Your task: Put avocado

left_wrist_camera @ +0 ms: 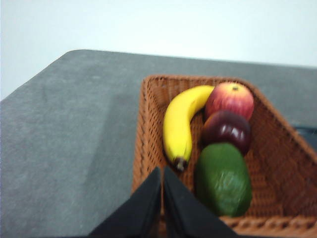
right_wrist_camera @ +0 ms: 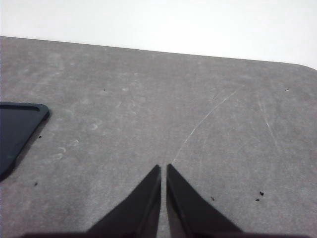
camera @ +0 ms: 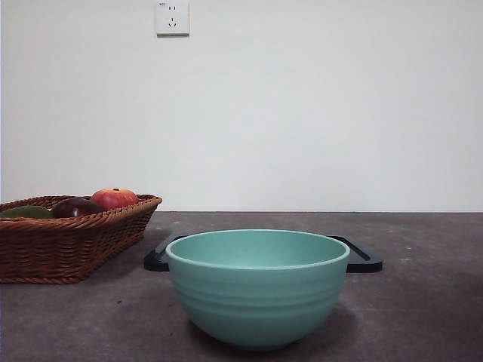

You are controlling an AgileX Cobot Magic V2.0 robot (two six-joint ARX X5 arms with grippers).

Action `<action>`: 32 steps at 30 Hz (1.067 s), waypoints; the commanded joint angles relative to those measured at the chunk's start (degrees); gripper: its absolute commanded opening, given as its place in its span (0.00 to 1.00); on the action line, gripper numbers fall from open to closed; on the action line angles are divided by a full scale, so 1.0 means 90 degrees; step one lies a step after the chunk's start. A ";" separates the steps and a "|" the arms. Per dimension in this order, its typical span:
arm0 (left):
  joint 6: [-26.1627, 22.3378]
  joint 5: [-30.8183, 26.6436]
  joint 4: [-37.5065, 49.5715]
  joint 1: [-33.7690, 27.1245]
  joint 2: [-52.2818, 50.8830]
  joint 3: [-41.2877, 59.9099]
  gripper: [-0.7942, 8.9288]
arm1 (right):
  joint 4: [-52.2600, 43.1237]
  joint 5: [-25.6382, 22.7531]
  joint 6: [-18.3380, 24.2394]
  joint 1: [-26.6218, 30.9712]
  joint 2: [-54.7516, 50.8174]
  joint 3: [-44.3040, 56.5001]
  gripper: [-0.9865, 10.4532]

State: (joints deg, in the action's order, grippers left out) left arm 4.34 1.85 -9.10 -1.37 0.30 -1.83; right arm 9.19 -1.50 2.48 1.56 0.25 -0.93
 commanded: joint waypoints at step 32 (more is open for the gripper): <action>0.1282 0.1217 -0.0695 0.0168 0.1741 -0.2710 0.09 | 0.1212 0.1396 -0.1610 -0.0384 0.2147 -0.3402 0.10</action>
State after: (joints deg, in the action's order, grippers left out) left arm 15.97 11.75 -15.66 0.03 14.81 -23.90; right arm 19.99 10.85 -11.31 -1.69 18.57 -30.20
